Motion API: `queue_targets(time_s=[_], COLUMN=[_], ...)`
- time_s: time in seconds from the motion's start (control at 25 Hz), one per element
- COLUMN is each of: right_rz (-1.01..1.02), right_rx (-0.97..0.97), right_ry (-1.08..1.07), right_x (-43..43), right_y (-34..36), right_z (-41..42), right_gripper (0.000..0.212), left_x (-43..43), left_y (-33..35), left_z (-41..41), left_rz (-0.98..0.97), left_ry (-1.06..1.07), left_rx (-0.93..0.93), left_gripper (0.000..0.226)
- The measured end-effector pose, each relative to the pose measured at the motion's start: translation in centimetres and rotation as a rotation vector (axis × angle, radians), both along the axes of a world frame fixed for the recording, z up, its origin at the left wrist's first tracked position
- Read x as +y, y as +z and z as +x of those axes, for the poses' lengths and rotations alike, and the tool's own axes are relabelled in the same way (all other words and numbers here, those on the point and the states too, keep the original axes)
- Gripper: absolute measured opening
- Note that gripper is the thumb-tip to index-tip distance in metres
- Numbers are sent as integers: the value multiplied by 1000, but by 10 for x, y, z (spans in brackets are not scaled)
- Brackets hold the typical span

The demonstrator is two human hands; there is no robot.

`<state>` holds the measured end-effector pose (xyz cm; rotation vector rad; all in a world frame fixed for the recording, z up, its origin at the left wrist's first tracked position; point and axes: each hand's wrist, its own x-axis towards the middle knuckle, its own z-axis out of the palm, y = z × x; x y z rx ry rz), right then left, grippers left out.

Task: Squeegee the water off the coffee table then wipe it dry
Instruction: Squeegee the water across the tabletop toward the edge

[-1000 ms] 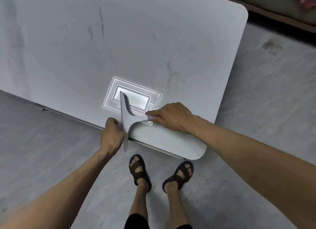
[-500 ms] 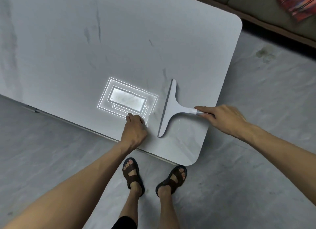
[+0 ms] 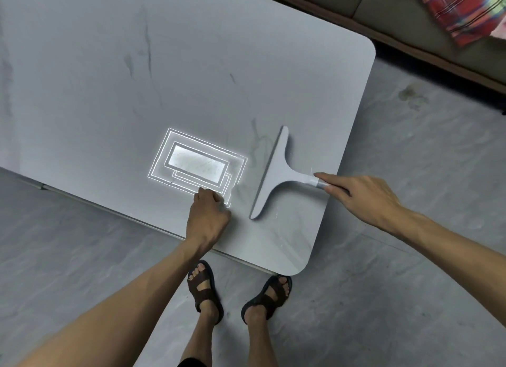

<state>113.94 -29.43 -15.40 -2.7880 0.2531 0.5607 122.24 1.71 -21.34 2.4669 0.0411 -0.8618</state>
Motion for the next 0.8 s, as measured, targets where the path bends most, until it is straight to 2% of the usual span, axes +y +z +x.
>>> queue_targets(time_s=[0.12,0.24,0.4,0.6,0.68,0.8], right_rz=[77,105,112,78,19,-29], right_rx=[-17,50,37,-7,-2,10], right_ry=[114,252,212,-49,-117,-170], right_x=[24,58,59,5,-12,-19], right_y=[-6,-19,-29,-24,-21,-11], right_z=[50,95,109,68,42,5], right_gripper=[56,47,49,36,36,36], left_x=[6,18,22,0,-12,-22], left_y=[2,1,-3,-7,-10,-16], left_z=[6,15,20,9,3,1], left_rz=[-47,-30,-69,-91,-45,83], left_ry=[213,224,68,-98,-225,-398], left_rx=[-35,-62,-10,-19,2,127], left_gripper=[20,19,24,25,24,28])
